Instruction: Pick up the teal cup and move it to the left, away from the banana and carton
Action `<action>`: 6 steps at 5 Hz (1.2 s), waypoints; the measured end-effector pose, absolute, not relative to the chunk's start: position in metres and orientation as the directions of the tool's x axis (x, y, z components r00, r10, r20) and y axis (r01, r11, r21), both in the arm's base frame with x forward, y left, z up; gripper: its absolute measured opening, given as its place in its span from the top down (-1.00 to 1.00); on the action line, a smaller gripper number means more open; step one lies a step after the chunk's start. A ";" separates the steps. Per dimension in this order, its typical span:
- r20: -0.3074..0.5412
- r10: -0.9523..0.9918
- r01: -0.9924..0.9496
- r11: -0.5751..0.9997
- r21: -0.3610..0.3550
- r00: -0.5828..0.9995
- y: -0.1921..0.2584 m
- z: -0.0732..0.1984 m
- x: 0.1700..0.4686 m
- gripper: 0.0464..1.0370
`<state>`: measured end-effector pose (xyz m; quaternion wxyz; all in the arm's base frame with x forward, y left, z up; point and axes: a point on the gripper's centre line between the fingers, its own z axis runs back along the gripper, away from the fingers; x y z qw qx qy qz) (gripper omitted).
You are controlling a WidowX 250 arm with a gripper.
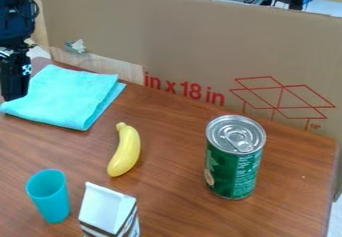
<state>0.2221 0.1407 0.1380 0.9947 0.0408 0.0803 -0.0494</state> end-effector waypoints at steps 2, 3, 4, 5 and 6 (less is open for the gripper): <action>-0.141 -0.149 0.150 0.989 -0.004 0.979 0.125 0.125 0.217 -0.93; -0.134 -0.174 0.177 0.984 0.010 0.976 0.118 0.130 0.205 -0.93; -0.156 -0.219 0.224 0.975 0.015 0.963 0.104 0.122 0.199 -0.93; -0.173 -0.244 0.251 0.968 0.022 0.954 0.095 0.112 0.198 -0.93; -0.232 -0.262 0.275 0.961 0.024 0.937 0.090 0.101 0.190 -0.93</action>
